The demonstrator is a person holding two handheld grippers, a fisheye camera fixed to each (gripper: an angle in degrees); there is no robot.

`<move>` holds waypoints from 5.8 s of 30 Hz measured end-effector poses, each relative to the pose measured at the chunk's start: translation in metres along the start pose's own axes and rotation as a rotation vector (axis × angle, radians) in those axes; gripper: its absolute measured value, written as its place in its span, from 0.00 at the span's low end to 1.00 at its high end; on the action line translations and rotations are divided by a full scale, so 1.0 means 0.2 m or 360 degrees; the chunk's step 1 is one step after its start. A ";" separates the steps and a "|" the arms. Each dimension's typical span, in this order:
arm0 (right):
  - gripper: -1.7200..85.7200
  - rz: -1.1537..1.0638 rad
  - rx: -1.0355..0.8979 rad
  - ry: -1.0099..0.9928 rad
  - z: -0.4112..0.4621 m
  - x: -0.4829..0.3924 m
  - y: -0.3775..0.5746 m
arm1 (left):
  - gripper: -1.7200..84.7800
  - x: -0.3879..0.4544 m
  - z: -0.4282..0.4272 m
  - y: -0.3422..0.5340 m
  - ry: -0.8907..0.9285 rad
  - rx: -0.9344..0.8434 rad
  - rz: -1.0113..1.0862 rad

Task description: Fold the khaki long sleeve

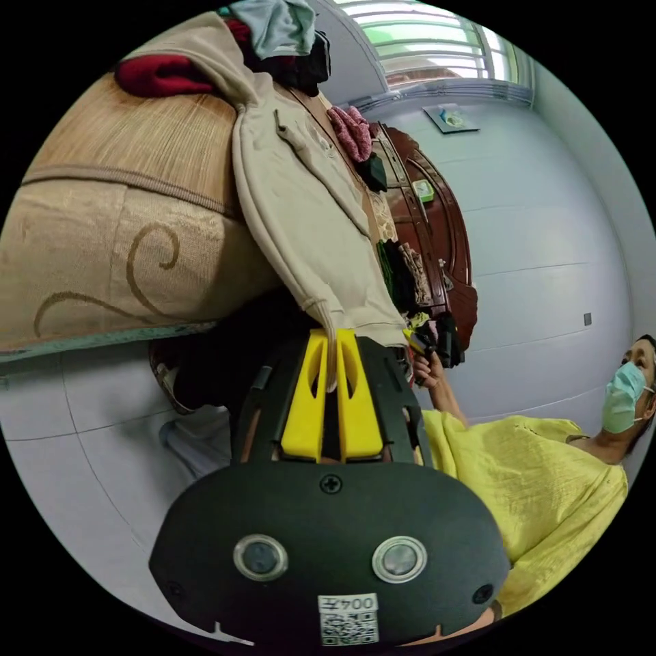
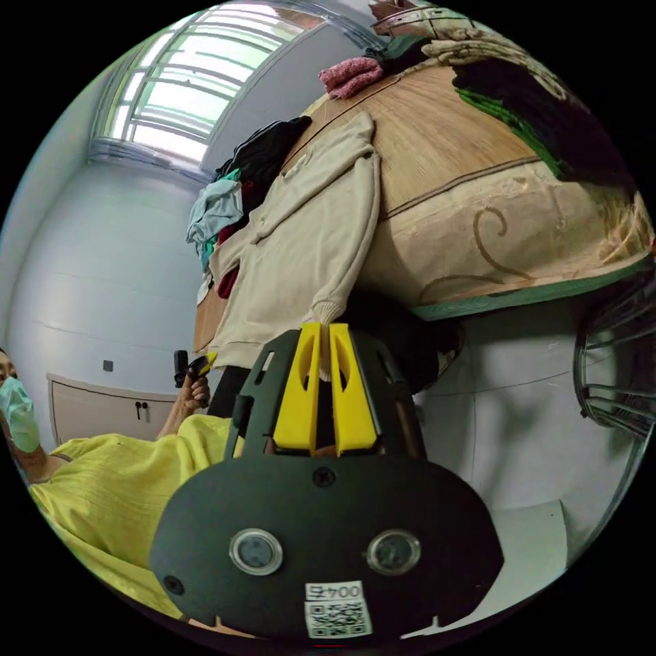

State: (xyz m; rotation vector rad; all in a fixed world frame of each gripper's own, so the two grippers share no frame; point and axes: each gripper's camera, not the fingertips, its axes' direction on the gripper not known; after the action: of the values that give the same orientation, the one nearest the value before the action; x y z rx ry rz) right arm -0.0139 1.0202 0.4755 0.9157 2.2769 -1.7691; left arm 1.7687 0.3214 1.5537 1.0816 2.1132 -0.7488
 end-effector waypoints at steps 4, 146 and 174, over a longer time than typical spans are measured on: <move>0.04 -0.0008 0.0017 0.0035 -0.11 -0.05 0.05 | 0.05 0.21 -0.18 -0.03 -0.0111 -0.0079 0.0041; 0.13 -0.0475 -0.0702 0.0833 2.51 0.21 -1.27 | 0.11 1.35 1.35 -0.57 -0.1491 -0.0087 0.0816; 0.12 -0.0395 -0.0930 0.0910 3.09 0.35 -1.34 | 0.18 -1.55 -1.40 -0.39 -0.0150 0.1201 -0.0774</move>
State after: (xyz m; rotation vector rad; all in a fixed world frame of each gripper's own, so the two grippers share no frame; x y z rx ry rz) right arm -0.3751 0.4474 0.4775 1.1411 3.1171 -0.8347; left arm 1.7647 0.3370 1.9782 0.8392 2.0653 -1.8938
